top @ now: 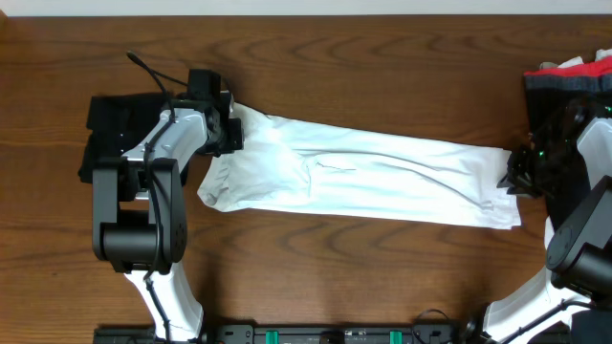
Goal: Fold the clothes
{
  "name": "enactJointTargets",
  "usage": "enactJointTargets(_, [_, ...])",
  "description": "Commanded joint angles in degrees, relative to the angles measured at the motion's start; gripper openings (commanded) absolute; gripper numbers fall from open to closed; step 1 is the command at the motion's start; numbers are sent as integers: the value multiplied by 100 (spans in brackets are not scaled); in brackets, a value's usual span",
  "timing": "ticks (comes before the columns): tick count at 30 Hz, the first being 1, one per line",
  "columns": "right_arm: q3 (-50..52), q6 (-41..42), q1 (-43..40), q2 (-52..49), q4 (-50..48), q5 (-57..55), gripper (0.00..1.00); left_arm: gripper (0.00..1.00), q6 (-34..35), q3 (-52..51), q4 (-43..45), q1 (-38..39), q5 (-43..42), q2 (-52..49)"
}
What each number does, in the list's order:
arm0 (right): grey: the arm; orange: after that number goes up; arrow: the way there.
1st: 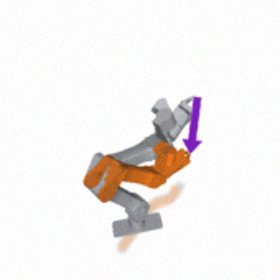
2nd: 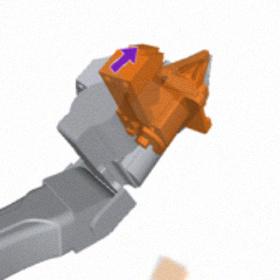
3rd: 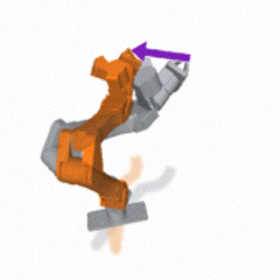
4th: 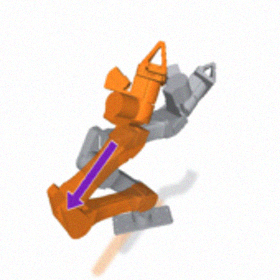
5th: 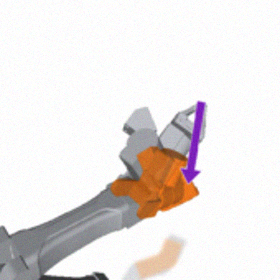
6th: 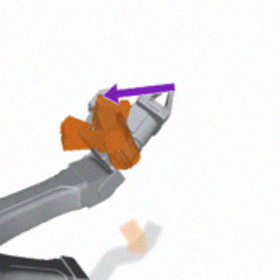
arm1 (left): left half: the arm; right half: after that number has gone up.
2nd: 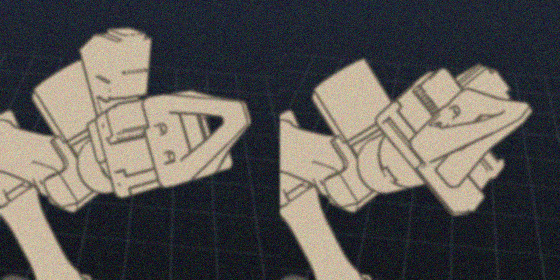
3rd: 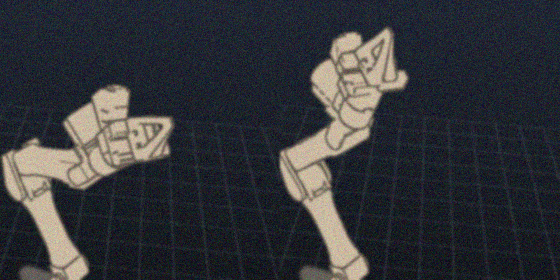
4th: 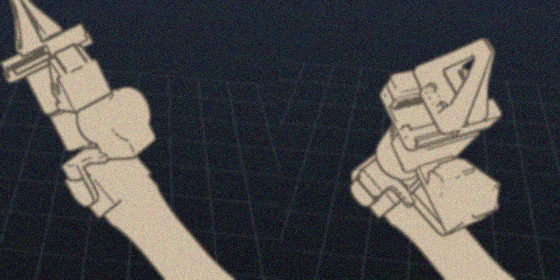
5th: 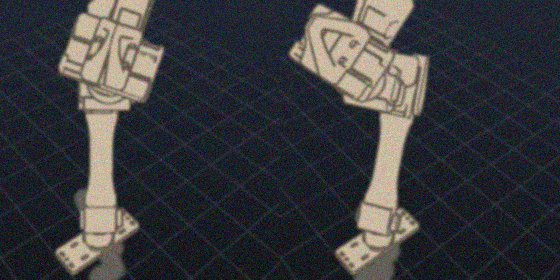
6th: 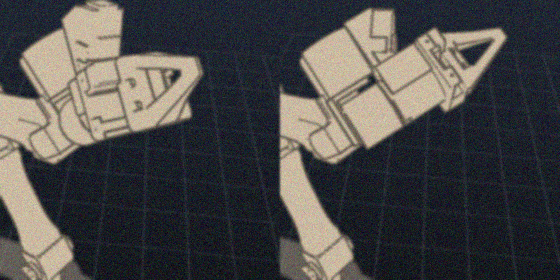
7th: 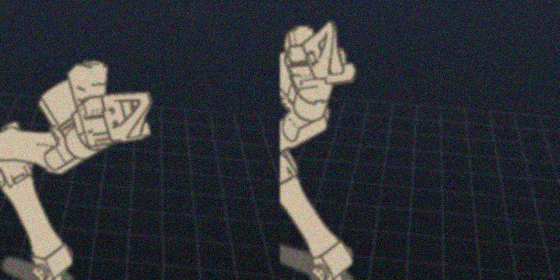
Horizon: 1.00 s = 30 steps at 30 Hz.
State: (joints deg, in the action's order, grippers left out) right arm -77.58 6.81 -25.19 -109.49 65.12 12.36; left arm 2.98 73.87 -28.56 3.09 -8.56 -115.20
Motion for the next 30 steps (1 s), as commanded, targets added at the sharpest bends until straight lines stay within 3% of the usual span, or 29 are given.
enactJointTargets(1, [96,7,-13,63,-264,-66,35,6,-9,-50,-116,-28,153,-76])
enactJointTargets(3, [219,131,-20,63,-531,-142,41,6,-9,-50,-116,-28,151,-76])
enactJointTargets(11, [809,348,-28,63,-1266,179,33,6,-11,-50,-111,-28,153,-76])
enactJointTargets(20, [1515,415,-46,63,-2037,581,31,6,-11,-50,-111,-28,153,-76])
enactJointTargets(30, [1497,411,-236,63,-2319,1106,9,6,-11,-50,-111,-28,153,-76])
